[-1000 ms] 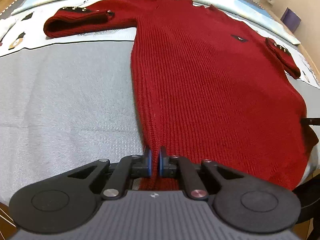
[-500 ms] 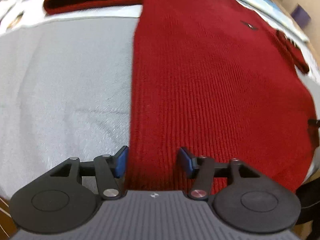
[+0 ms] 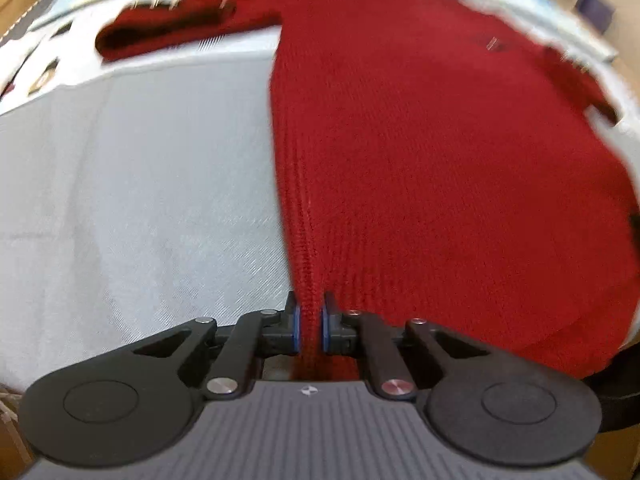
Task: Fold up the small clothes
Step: 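Lift the hem with both grippers and fold it toward the collar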
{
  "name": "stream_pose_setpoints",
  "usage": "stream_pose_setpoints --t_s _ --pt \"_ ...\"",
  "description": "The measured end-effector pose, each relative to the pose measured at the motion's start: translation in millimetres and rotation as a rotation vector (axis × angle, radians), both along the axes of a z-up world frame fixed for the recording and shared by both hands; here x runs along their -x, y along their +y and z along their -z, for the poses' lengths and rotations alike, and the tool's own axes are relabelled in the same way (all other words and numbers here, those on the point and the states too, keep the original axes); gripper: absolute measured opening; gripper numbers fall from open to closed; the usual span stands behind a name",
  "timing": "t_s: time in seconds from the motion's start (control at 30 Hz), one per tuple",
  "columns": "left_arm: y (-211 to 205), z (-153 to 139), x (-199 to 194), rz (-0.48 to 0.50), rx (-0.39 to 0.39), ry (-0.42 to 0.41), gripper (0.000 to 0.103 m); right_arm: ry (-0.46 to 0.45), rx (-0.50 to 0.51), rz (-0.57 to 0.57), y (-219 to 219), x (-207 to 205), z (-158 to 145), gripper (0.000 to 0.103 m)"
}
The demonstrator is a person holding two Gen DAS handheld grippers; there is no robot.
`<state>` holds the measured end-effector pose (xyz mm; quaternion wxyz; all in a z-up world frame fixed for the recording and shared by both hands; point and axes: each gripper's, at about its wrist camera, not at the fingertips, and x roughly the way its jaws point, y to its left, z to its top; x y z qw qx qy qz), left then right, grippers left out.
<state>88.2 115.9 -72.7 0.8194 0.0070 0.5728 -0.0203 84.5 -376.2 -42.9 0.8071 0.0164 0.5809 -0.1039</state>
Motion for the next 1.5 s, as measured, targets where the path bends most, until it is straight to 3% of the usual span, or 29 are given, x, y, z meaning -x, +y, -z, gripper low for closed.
stream_pose_setpoints --t_s 0.2,0.33,0.4,0.47,0.5,0.57,0.6,0.63,0.67,0.73,0.8,1.0,1.2,1.4,1.5 --pt "-4.8 -8.4 -1.9 0.022 0.005 -0.03 0.017 0.004 0.02 -0.009 -4.7 -3.6 4.8 0.011" --pt "-5.9 -23.6 -0.1 -0.004 -0.024 -0.143 0.029 0.0 0.031 -0.006 -5.5 -3.2 3.9 0.012" --pt "-8.3 -32.7 -2.3 -0.011 0.023 -0.198 0.03 -0.019 0.043 0.011 -5.9 -0.9 -1.0 0.016" --pt "-10.9 -38.4 -2.6 0.002 0.094 -0.223 0.037 -0.07 0.064 0.035 -4.2 5.0 -11.4 0.021" --pt "-14.4 -37.9 -2.1 0.019 0.12 -0.219 0.047 -0.098 0.067 0.041 -5.2 6.1 -15.9 0.022" --pt "-22.1 -27.7 -4.9 0.06 0.122 -0.162 0.064 -0.145 0.054 0.052 -7.5 8.1 -22.9 0.026" --pt "-26.3 -14.5 -9.9 0.084 0.085 -0.086 0.071 -0.148 0.049 0.053 -7.8 8.3 -23.2 0.028" --pt "-31.7 1.1 -16.0 0.1 0.037 -0.004 0.07 -0.137 0.045 0.05 -7.9 8.1 -20.7 0.032" --pt "-35.5 9.5 -15.2 0.119 0.005 0.023 0.071 -0.103 0.038 0.045 -6.8 7.4 -15.2 0.034" --pt "-41.1 2.2 -18.5 0.123 -0.007 -0.009 0.071 -0.033 0.041 0.029 -4.4 5.5 -4.1 0.037" --pt "-37.7 -7.7 -20.8 0.087 0.041 -0.056 0.072 -0.029 0.093 0.006 1.3 4.9 -3.5 0.037" --pt "-37.3 -32.0 -23.3 0.013 0.029 -0.211 0.083 -0.199 0.118 0.027 1.2 6.0 -33.3 0.036" --pt "-46.1 -67.6 -23.7 -0.041 0.06 -0.331 0.083 -0.338 0.096 0.014 15.7 5.7 -58.9 0.035" --pt "-63.5 -124.9 -44.7 -0.002 0.058 -0.418 0.083 -0.466 0.085 -0.053 42.5 -7.2 -92.4 0.035" --pt "-71.2 -153.4 -71.7 0.04 0.002 -0.48 0.082 -0.536 0.069 -0.089 56.7 -8.0 -111.5 0.035"
